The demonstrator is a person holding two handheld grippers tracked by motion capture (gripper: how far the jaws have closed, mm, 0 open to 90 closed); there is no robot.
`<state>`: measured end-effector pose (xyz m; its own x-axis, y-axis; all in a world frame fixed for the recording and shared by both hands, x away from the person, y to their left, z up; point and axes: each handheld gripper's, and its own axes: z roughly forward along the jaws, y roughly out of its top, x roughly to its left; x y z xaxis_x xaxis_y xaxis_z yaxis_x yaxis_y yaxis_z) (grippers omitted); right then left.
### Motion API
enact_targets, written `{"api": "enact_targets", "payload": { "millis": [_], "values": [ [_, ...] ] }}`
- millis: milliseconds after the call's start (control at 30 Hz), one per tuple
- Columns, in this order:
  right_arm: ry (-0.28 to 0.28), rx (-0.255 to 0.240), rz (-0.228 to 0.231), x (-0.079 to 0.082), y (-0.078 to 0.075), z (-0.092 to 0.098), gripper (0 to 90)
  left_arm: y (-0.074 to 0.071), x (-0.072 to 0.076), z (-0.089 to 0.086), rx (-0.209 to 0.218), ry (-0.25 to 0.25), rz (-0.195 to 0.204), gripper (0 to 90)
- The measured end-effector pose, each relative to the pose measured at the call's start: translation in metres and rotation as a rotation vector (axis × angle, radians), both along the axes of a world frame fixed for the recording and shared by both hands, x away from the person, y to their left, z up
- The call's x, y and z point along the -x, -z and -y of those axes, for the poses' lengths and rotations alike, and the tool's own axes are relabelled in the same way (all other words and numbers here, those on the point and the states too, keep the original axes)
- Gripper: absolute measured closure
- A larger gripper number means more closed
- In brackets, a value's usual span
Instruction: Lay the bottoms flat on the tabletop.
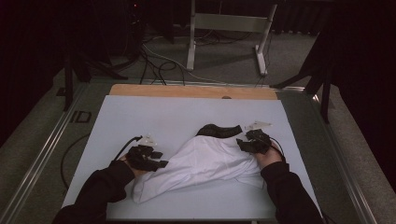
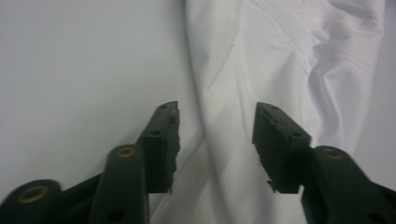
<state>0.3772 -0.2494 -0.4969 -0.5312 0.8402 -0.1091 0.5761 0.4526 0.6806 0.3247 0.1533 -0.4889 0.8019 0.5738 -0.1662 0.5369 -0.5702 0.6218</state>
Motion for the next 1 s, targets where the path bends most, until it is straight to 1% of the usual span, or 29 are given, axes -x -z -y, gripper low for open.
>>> {"api": "enact_targets", "payload": {
  "millis": [33,67,100,133,167,200,233,267,300,333,367,400,433,467,500,533,567,600,633,667,700,733,800,833,867,900,933,967,1000],
  "values": [
    [0.000,0.000,0.000,0.000,0.000,0.000,46.5,0.000,0.000,0.000,0.000,0.000,0.000,57.9],
    [0.017,0.009,-0.019,-0.006,0.006,-0.001,46.8,0.003,-0.001,0.004,-0.002,0.011,-0.006,58.3],
    [0.017,0.009,-0.019,-0.006,0.006,-0.001,46.8,0.006,-0.003,0.008,0.003,0.010,-0.016,58.3],
    [0.032,0.014,-0.034,-0.009,0.011,-0.001,47.7,0.011,-0.006,0.014,0.006,0.017,-0.032,58.6],
    [0.032,0.014,-0.034,-0.009,0.011,-0.001,47.7,0.011,-0.006,0.014,0.006,0.017,-0.032,61.9],
    [0.035,0.017,-0.044,-0.009,0.013,-0.001,50.7,0.013,-0.009,0.016,-0.003,0.026,-0.037,61.9],
    [0.024,0.021,-0.056,-0.008,0.016,-0.002,53.0,0.015,-0.010,0.018,-0.002,0.023,-0.037,65.6],
    [0.026,0.017,-0.057,-0.007,0.017,-0.002,59.4,0.018,-0.013,0.021,-0.011,0.019,-0.036,72.3],
    [0.026,0.017,-0.057,-0.007,0.017,-0.002,59.4,0.018,-0.013,0.021,-0.011,0.019,-0.036,77.0],
    [0.020,0.012,-0.064,-0.007,0.016,-0.003,66.5,0.020,-0.015,0.023,-0.004,0.004,-0.035,81.9],
    [0.020,0.012,-0.064,-0.007,0.016,-0.003,66.5,0.020,-0.015,0.023,-0.004,0.004,-0.035,86.1],
    [-0.001,0.012,-0.068,-0.006,0.016,-0.006,77.4,0.021,-0.016,0.025,-0.009,0.010,-0.033,89.1],
    [-0.001,0.012,-0.068,-0.006,0.016,-0.006,77.4,0.021,-0.016,0.025,-0.009,0.010,-0.033,89.7],
    [-0.015,0.037,-0.060,-0.005,0.016,-0.009,89.2,0.021,-0.015,0.027,-0.022,0.016,-0.019,90.0],
    [-0.015,0.037,-0.060,-0.005,0.016,-0.009,89.2,0.021,-0.015,0.027,-0.022,0.016,-0.019,90.0],
    [-0.024,0.038,-0.056,-0.005,0.015,-0.011,90.0,0.019,-0.014,0.027,-0.007,0.017,-0.019,90.0],
    [-0.024,0.037,-0.053,-0.004,0.014,-0.010,90.0,0.019,-0.014,0.027,-0.007,0.017,-0.019,90.0],
    [-0.025,0.044,-0.047,-0.004,0.014,-0.010,90.0,0.017,-0.011,0.029,0.000,0.032,-0.011,90.0],
    [-0.025,0.044,-0.047,-0.004,0.014,-0.010,90.0,0.017,-0.011,0.029,0.000,0.032,-0.011,90.0],
    [-0.023,0.040,-0.045,-0.003,0.012,-0.009,90.0,0.015,-0.008,0.031,0.009,0.046,-0.002,90.0],
    [-0.018,0.031,-0.042,-0.002,0.011,-0.007,90.0,0.013,-0.006,0.033,0.005,0.055,0.007,90.0],
    [-0.019,0.025,-0.035,0.000,0.007,-0.002,90.0,0.009,-0.001,0.037,0.021,0.070,0.021,90.0],
    [-0.008,0.021,-0.029,0.001,0.005,0.001,90.0,0.007,0.001,0.039,0.024,0.078,0.026,90.0],
    [-0.004,0.017,-0.026,0.003,0.003,0.004,90.0,0.004,0.007,0.043,0.033,0.097,0.041,90.0],
    [0.003,0.010,-0.010,0.006,-0.001,0.009,90.0,0.002,0.010,0.045,0.037,0.102,0.044,90.0],
    [0.007,0.004,-0.006,0.007,-0.002,0.010,90.0,0.000,0.014,0.048,0.045,0.122,0.043,90.0],
    [0.005,-0.004,-0.004,0.008,-0.003,0.012,90.0,0.000,0.014,0.048,0.045,0.122,0.043,90.0],
    [0.007,-0.001,0.001,0.010,-0.005,0.012,90.0,-0.004,0.023,0.056,0.042,0.151,0.055,90.0],
    [0.007,-0.001,0.001,0.010,-0.005,0.012,90.0,-0.004,0.023,0.056,0.042,0.151,0.055,90.0]
  ]
}}
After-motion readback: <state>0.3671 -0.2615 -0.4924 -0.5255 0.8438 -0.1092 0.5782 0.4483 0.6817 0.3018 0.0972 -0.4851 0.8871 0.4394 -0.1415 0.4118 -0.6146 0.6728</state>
